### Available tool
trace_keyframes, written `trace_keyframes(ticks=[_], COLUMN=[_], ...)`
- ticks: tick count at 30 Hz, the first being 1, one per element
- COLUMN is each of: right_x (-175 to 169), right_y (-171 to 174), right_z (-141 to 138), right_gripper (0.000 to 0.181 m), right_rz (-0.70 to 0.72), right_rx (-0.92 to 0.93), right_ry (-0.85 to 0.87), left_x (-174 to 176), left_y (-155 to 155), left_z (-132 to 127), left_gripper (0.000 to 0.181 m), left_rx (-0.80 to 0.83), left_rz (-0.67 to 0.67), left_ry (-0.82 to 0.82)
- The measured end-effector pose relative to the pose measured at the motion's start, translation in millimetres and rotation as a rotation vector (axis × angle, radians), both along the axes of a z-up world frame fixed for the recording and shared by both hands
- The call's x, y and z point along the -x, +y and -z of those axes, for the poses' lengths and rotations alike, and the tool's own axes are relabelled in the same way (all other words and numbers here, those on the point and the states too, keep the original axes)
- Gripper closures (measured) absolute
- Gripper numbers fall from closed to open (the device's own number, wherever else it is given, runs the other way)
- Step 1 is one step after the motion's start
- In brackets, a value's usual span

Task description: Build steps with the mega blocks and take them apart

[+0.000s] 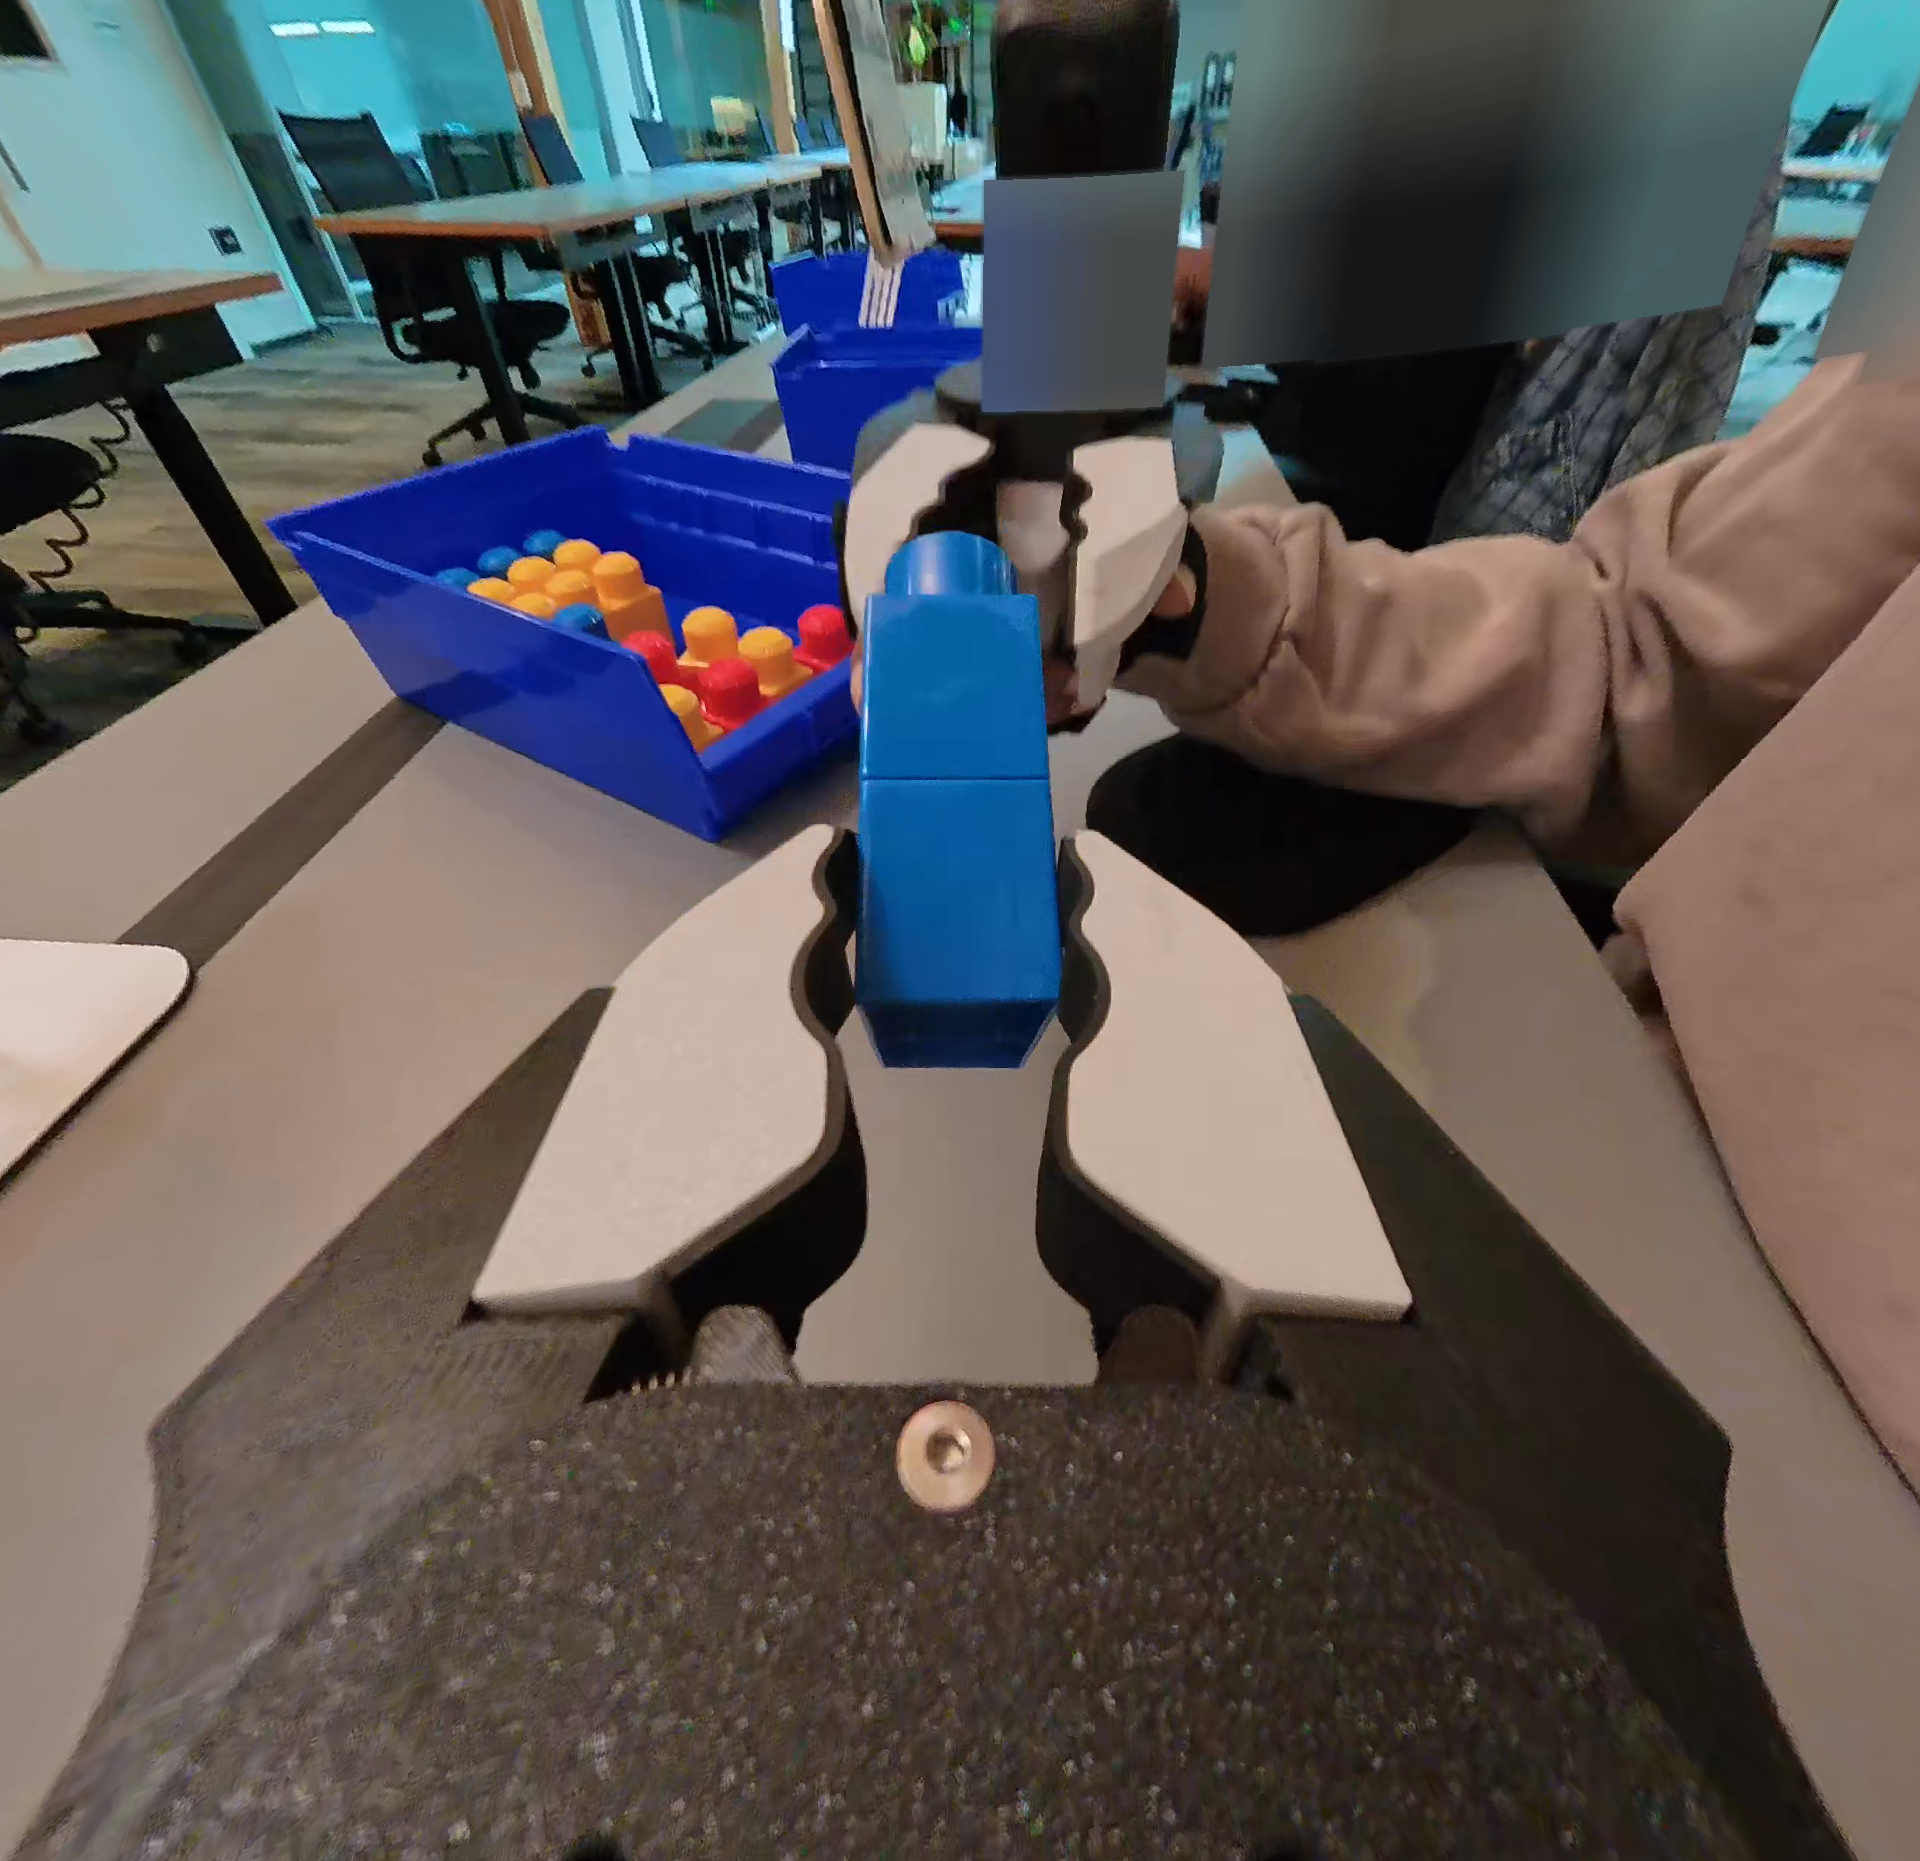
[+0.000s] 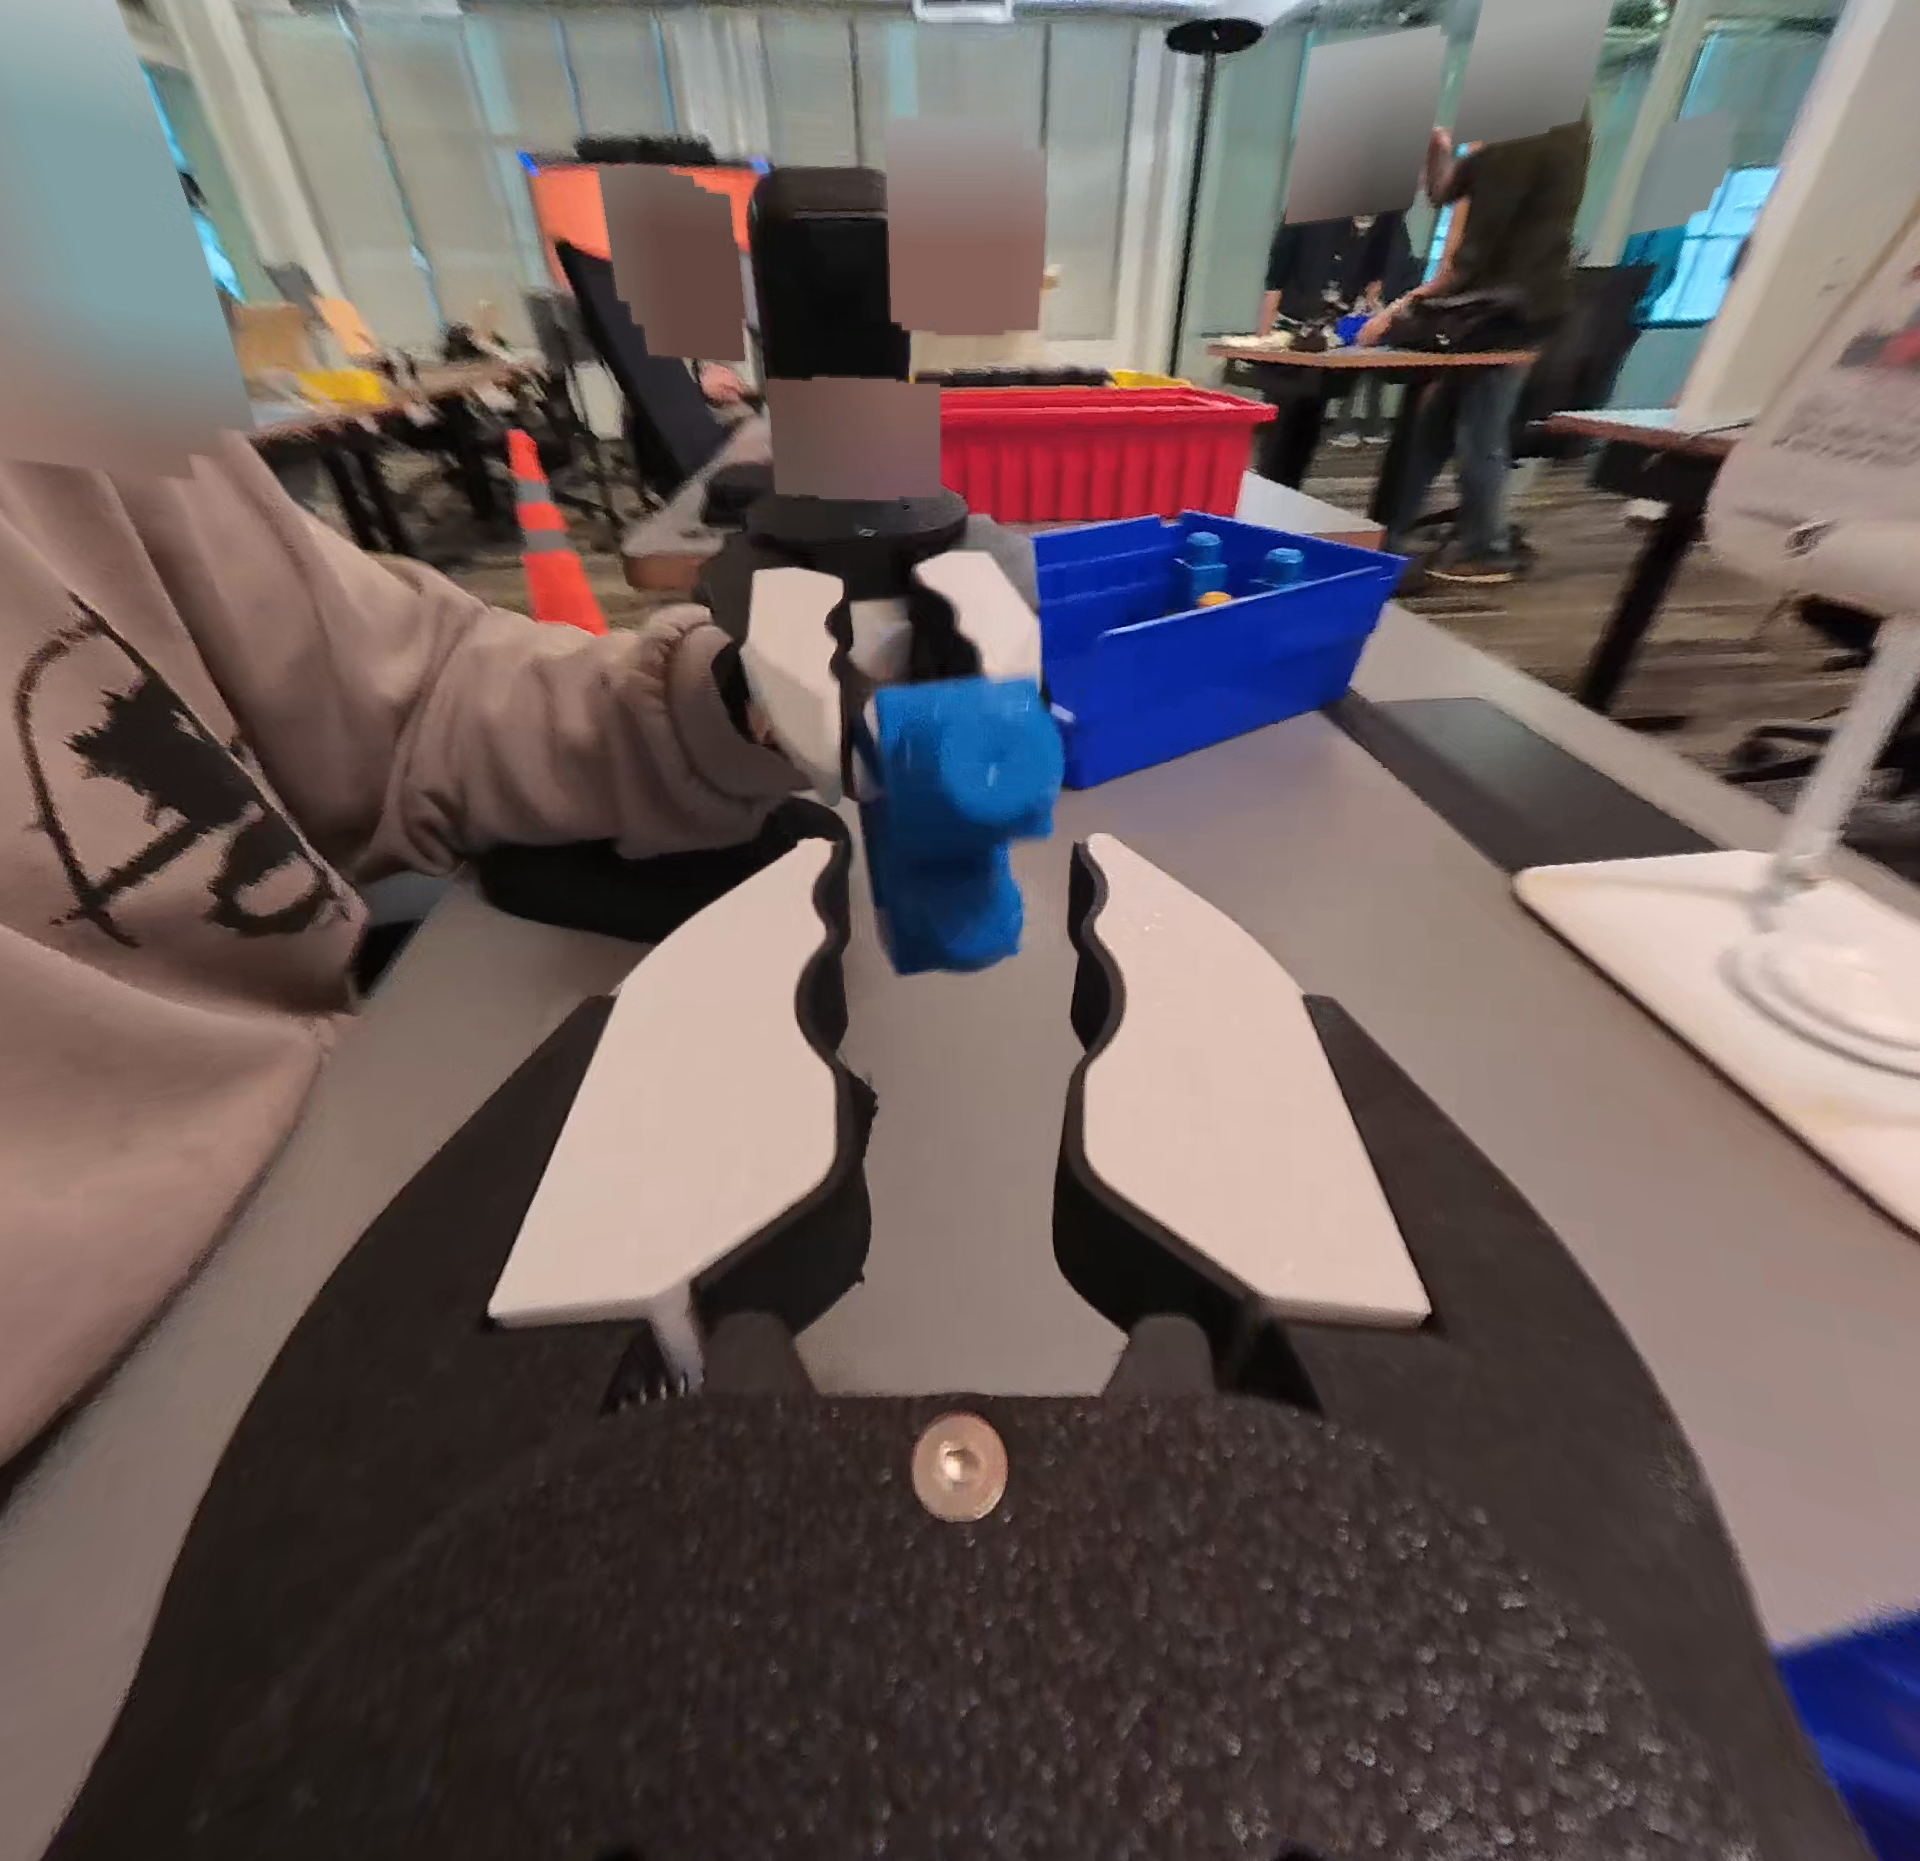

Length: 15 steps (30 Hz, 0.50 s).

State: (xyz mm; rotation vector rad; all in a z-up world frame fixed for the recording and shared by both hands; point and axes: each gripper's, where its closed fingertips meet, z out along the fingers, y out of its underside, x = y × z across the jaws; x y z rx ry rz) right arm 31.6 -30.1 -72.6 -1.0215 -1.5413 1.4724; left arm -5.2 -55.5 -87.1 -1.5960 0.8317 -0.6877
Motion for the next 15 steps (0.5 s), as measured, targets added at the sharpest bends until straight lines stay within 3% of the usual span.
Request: trace_keyframes(ticks=[15], right_x=[-3], right_y=[-17], right_z=[15], right_gripper=[0.152], right_rz=[-0.074], right_rx=[-0.070], right_ry=[-0.083], left_x=[-14], left_y=[-9], left_z=[27], left_gripper=[0.144], left_rx=[0.040], left_rz=[0.073], left_ry=[0.150])
